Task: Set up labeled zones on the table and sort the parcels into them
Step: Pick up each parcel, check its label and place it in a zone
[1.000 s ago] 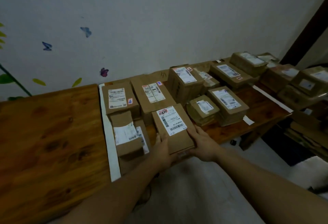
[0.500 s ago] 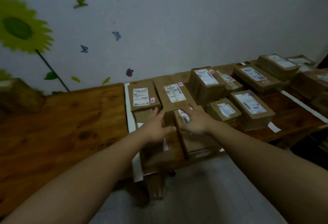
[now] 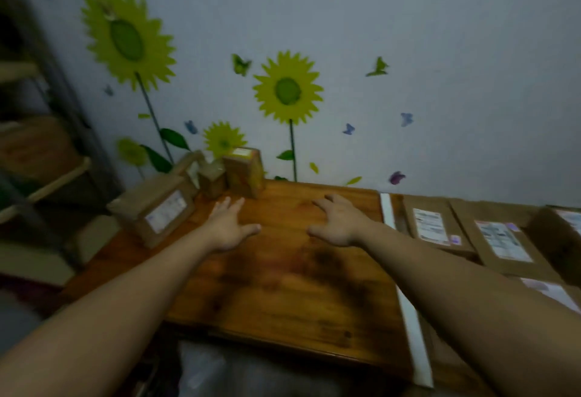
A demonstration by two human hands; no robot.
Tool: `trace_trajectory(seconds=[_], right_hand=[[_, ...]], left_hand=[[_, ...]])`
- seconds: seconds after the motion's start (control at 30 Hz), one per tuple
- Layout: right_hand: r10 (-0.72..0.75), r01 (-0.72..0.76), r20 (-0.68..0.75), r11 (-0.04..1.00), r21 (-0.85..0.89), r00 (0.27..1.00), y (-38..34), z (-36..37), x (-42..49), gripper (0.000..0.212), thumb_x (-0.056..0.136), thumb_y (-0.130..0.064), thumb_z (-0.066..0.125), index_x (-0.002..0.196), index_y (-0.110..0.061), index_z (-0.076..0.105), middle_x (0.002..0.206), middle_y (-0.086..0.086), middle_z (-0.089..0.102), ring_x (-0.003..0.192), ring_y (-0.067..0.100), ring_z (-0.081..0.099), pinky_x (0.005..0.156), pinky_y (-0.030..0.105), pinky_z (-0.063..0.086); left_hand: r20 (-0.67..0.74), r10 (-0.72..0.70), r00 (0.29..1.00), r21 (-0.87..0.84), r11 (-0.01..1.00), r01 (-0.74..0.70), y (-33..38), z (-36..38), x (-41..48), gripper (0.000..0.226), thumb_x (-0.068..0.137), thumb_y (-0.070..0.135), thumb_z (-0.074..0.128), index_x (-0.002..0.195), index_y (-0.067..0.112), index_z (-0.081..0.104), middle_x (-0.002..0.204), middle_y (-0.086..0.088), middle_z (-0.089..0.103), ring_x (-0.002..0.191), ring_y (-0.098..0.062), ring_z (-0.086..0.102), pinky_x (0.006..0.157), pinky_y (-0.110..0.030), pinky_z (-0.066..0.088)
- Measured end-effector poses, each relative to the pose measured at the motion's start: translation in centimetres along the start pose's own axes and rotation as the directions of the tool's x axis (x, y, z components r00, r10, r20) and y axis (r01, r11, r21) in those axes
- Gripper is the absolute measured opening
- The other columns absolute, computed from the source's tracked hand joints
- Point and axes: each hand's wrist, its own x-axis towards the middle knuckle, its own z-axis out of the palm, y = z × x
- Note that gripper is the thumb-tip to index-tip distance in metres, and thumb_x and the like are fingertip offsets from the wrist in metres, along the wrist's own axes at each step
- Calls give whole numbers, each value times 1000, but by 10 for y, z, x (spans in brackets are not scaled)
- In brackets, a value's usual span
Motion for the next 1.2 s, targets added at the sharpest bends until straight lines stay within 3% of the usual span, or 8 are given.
trace_trajectory(seconds=[0.17,0.37,0.47,0.63,0.83,0.93,1.07,1.2], right_hand=[[-81,81,5,997,16,997,-115,21,63,79,91,-58,52,154,-24,18,161,9,11,147,29,14,116,40,20],[-114,114,23,993,-10,993,-179,30,127,78,91,-58,51,154,-23,19,161,9,12,147,30,16,117,41,22],[-93,94,18,996,-3,995,-183,26,160,78,92,-56,51,154,-22,18,160,10,13,145,31,18,116,41,24],[-42,43,-16,999,12,999,-157,12,236,78,92,-56,52,154,-22,19,154,13,23,139,34,30,113,42,30],[113,-106,-18,969,221,993,-115,2,347,74,92,-52,55,151,-19,25,149,17,32,135,36,36,110,42,34],[148,-143,14,919,367,989,-104,9,391,66,94,-43,56,147,-13,33,147,17,40,132,34,41,106,38,37],[260,-274,114,745,608,959,-100,30,433,59,96,-28,56,145,-9,28,143,15,45,127,32,48,98,35,43],[324,-372,220,546,750,920,-95,47,441,81,93,-37,59,152,-15,8,145,14,39,118,33,51,89,43,52]], left_hand=[[-29,-100,995,-1,995,100,-121,-62,16,86,88,54,54,152,18,10,159,-10,4,146,-30,5,117,-37,11],[-71,-145,987,2,989,146,-183,-104,46,85,87,55,54,152,21,11,159,-10,8,145,-31,13,115,-41,17],[-58,-104,993,-31,994,102,-191,-111,81,91,80,64,54,152,25,14,158,-11,14,141,-32,22,113,-49,26],[-35,-60,998,-50,997,58,-167,-119,164,86,87,57,53,152,22,9,160,-8,3,147,-28,3,119,-44,11],[48,-33,998,-157,987,40,-127,-112,289,83,87,50,58,151,17,18,159,-10,11,146,-27,13,118,-38,17],[70,-43,997,-216,975,57,-116,-92,352,86,76,59,62,144,13,35,150,-12,35,134,-29,38,110,-41,33],[86,-76,993,-326,940,100,-109,-65,410,59,88,33,61,136,5,40,136,-17,49,120,-33,50,100,-39,42],[133,-135,982,-459,870,182,-127,-37,441,74,61,78,50,110,24,59,116,-13,60,102,-34,60,87,-50,52]])
